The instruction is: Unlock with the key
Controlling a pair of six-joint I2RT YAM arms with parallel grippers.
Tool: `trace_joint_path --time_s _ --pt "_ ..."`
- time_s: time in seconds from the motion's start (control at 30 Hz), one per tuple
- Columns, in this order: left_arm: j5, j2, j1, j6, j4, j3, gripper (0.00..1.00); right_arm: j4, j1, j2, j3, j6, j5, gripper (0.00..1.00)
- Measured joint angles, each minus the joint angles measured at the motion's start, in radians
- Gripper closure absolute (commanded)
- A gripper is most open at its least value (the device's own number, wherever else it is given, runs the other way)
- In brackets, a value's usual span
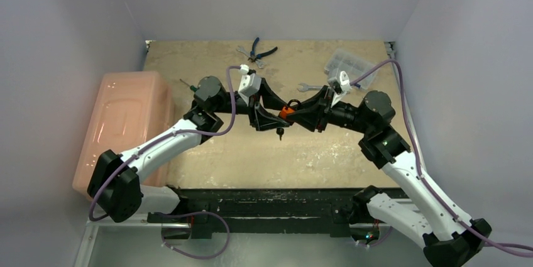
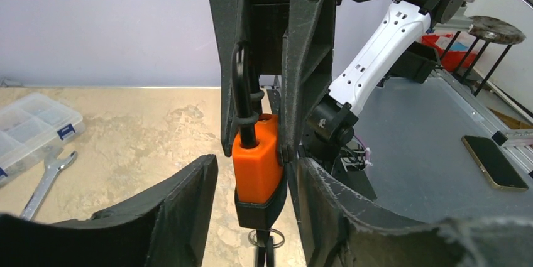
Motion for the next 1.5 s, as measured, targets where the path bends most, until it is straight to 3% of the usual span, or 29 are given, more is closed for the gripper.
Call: trace_joint_path --time_s 0.2,0.3,0.33,0.43,0.53,0.57,0.67,0.7,0.77,1.13,1.5 --pt "0.001 0.011 0.0 -0.003 -0.002 0.0 0.54 0.005 0.0 -0.011 -0.002 0.002 0.0 1.0" --pt "0.004 0.013 0.0 -0.004 -0.001 0.0 0.62 0.012 0.0 -0.014 -0.007 0.007 0.003 1.0" --pt "0.006 0.014 0.0 -0.008 0.0 0.0 0.68 0.017 0.0 -0.014 -0.009 0.008 0.005 1.0" --pt "0.013 0.018 -0.002 -0.023 -0.003 0.0 1.0 0.026 -0.001 -0.014 -0.018 0.011 0.008 1.0" --pt "0.014 0.023 -0.004 -0.045 -0.003 0.0 1.0 0.03 -0.003 -0.014 -0.021 0.011 0.008 1.0" --pt "0.01 0.023 -0.004 -0.046 -0.006 0.0 1.0 0.031 -0.003 -0.014 -0.022 0.014 0.008 0.95" --pt "-0.025 0.019 -0.006 -0.039 -0.029 0.0 1.0 0.029 -0.005 -0.014 -0.022 0.017 0.019 0.51" --pt "-0.04 0.016 -0.007 -0.032 -0.04 0.0 1.0 0.026 -0.006 -0.013 -0.022 0.019 0.026 0.42" --pt "-0.108 0.008 -0.015 -0.005 -0.085 0.001 1.0 0.022 -0.005 -0.013 -0.021 0.031 0.041 0.32" --pt "-0.352 0.01 -0.008 0.074 -0.251 0.003 1.0 -0.001 -0.001 -0.046 0.016 0.036 0.074 0.33" --pt "-0.401 0.01 -0.008 0.097 -0.288 0.003 1.0 0.016 0.0 -0.037 0.022 0.064 0.089 0.34"
